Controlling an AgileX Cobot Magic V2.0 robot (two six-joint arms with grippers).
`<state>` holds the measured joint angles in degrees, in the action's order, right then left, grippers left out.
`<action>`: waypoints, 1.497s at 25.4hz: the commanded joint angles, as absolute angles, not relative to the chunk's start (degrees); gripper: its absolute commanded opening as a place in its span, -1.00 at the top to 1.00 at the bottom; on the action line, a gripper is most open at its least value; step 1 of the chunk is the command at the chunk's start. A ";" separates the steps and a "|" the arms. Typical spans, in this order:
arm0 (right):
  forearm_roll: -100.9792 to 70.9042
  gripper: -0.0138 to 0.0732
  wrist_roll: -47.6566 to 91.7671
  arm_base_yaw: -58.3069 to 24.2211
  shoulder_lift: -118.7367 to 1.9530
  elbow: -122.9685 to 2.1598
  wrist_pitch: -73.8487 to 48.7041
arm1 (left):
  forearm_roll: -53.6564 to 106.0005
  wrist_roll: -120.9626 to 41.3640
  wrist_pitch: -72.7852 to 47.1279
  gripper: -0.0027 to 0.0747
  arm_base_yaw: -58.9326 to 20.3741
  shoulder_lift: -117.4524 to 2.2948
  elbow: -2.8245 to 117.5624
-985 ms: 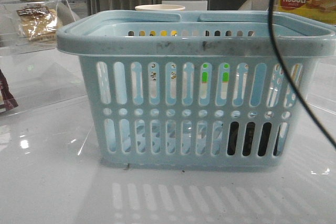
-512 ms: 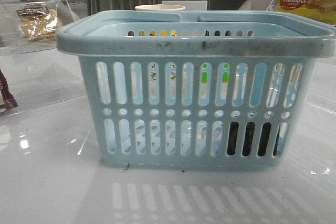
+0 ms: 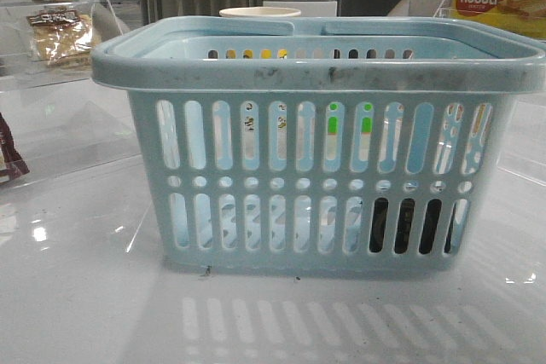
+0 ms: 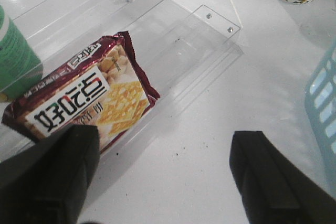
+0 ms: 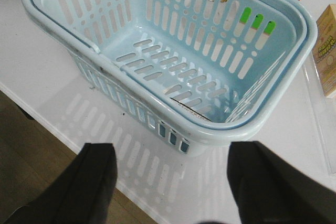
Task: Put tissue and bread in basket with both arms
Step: 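Reach the left gripper to the squirrel-print bread bag and grasp it, then carry the bread bag with the left gripper over the basket and lower it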
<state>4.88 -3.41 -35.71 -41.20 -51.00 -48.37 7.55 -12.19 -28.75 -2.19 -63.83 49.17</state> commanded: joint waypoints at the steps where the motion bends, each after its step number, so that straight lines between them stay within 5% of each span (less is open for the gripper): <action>1: 5.21 -0.59 -3.03 -35.77 -41.01 -52.41 -44.91 | 8.32 -11.71 -24.07 -0.53 -2.57 -70.71 57.18; 15: 5.21 -0.59 -3.03 -35.77 -41.01 -52.41 -44.91 | 17.14 -11.61 -24.32 -0.52 -0.11 -101.95 88.76; 29: 5.21 -0.59 -3.03 -35.77 -41.01 -52.41 -44.91 | 20.53 -11.61 -19.88 -0.50 0.04 -116.08 101.34; 38: 5.21 -0.59 -3.03 -35.77 -41.01 -52.41 -44.91 | 20.53 -11.61 -21.89 0.18 0.04 -116.08 101.34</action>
<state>4.88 -3.41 -35.71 -41.20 -51.00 -48.59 19.42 -12.09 -24.28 0.21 -119.55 99.33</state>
